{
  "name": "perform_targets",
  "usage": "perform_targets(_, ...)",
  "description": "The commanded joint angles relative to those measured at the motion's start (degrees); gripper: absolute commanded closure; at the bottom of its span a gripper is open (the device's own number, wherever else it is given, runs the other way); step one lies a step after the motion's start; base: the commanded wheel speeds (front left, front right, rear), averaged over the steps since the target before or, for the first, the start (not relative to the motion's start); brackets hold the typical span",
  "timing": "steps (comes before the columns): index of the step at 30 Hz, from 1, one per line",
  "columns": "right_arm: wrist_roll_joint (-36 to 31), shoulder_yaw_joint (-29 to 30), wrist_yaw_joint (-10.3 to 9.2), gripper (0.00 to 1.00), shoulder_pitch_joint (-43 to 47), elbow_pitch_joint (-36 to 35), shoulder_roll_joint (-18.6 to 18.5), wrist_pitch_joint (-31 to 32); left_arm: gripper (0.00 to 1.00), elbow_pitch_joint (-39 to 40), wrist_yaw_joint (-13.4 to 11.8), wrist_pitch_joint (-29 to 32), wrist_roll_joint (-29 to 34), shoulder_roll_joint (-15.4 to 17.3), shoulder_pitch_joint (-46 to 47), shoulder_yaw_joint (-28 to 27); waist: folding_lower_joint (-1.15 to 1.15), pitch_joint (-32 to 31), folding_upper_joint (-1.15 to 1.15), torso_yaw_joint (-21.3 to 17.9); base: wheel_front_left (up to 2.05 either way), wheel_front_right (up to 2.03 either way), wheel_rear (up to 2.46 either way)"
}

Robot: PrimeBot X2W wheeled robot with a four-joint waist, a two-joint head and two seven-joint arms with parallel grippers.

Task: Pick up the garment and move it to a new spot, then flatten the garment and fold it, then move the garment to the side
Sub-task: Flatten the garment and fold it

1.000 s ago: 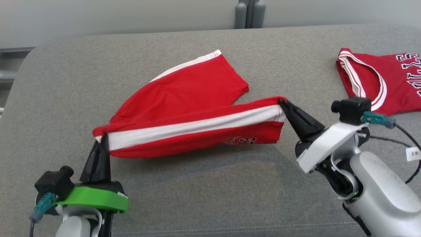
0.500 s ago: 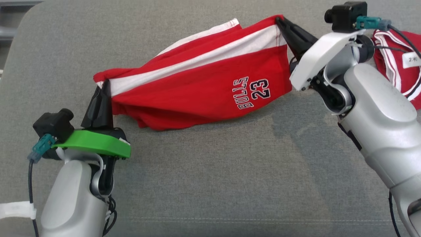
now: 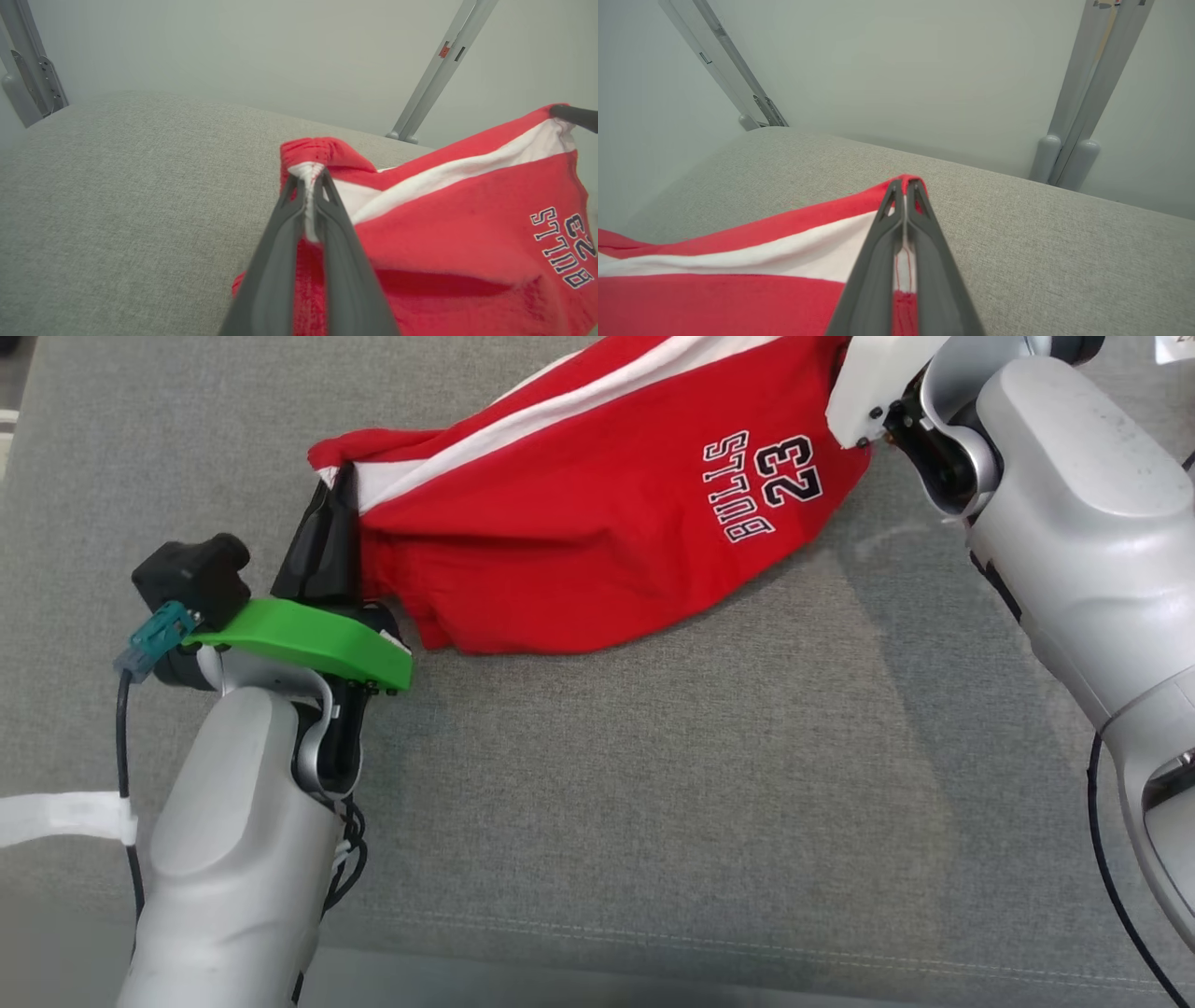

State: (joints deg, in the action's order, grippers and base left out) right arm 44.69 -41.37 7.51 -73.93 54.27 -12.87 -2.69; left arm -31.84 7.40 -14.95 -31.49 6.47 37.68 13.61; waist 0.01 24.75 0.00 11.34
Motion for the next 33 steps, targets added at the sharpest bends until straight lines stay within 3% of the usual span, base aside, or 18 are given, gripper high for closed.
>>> perform_targets(1,0.2,-0.3,-0.05,1.0,-1.2,1.2,0.2,-0.8,1.0,-0.4,0.1,-0.2,-0.2,-0.1,1.5,0.4,-0.01,2.6,0.0,2.3,0.0,0.0,0.0)
perform_targets(17,1.2,-4.1,-0.05,1.0,-6.7,13.1,2.2,-8.4,1.0,-4.3,0.1,-0.2,-0.6,-2.2,7.1,2.2,-0.01,6.5,0.0,4.9,0.0,0.0,0.0)
perform_targets(18,1.3,-4.4,-0.05,0.57,-6.8,13.3,2.3,-8.8,0.81,-4.4,0.1,-0.2,-0.4,-2.2,7.3,1.8,-0.01,6.4,0.0,4.8,0.0,0.0,0.0)
perform_targets(19,1.3,-4.6,-0.05,0.0,-7.0,13.5,2.5,-9.1,0.41,-4.3,0.1,-0.2,0.0,-2.1,7.3,1.4,-0.01,6.4,0.0,4.7,0.0,0.0,0.0)
perform_targets(20,1.5,-4.8,-0.05,0.0,-7.1,13.6,2.5,-9.4,0.0,-4.4,0.1,-0.2,0.2,-2.2,7.2,1.2,-0.01,6.3,0.0,4.6,0.0,0.0,0.0)
perform_targets(33,3.9,-7.0,-0.05,0.0,-4.0,13.3,1.7,-11.5,0.0,-1.0,0.1,-0.2,4.0,-2.2,1.9,-3.3,-0.01,3.2,0.0,2.6,0.0,0.0,0.0)
